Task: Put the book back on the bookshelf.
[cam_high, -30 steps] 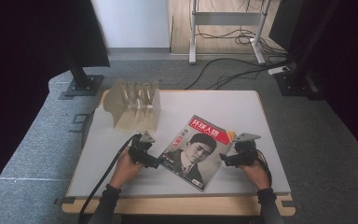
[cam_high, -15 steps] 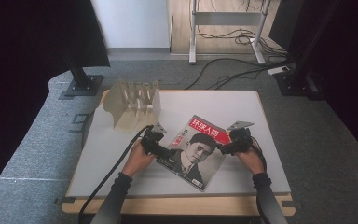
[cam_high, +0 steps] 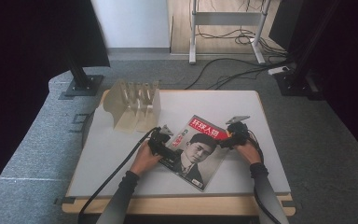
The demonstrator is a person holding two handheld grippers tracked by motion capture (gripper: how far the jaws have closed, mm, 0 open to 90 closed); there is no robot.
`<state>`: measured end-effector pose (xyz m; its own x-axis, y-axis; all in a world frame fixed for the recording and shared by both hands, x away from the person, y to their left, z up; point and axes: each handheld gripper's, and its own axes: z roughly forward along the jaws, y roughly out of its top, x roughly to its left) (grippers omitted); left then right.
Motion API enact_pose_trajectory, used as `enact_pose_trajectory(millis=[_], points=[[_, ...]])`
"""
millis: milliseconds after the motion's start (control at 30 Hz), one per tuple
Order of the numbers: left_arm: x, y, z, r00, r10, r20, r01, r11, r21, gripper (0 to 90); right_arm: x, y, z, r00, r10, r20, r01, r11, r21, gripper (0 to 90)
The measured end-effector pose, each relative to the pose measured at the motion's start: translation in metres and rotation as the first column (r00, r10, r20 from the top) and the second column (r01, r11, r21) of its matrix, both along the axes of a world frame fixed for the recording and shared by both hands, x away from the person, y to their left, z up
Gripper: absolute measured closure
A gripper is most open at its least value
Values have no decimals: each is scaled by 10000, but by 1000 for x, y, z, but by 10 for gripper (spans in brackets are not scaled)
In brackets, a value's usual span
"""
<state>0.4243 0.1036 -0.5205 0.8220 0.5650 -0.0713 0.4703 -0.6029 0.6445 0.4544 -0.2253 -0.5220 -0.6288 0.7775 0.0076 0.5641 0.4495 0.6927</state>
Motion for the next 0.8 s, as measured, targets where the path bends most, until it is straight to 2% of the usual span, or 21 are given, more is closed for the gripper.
enact_pose_trajectory(millis=[33,67,167,267,433,633,800], points=[[-1,-2,-2,9999,-142,-61,142,9999,59,0,0,0,-2,9999,96,-63,-96,10000,-11,10],[-3,-3,-4,9997,-217,92,215,9996,157,0,1,1,-4,9998,168,-132,-168,9999,-2,9],[-6,-7,-5,9994,-343,94,342,9994,72,0,1,0,-8,9994,283,-224,-276,9992,291,13],[-11,-10,-5,9984,-564,84,564,9984,67,0,-2,-1,-9,9995,285,-133,-279,9988,404,15],[-18,-8,-6,9985,-519,152,519,9987,-5,0,-9,-1,-9,9998,192,-86,-188,9990,410,16],[-33,-2,-5,9981,-599,136,598,9982,24,0,-25,2,-9,9996,254,-109,-250,9990,370,14],[-50,6,-6,9977,-658,151,658,9978,-14,0,-45,6,-11,9997,238,42,-240,9984,514,13]])
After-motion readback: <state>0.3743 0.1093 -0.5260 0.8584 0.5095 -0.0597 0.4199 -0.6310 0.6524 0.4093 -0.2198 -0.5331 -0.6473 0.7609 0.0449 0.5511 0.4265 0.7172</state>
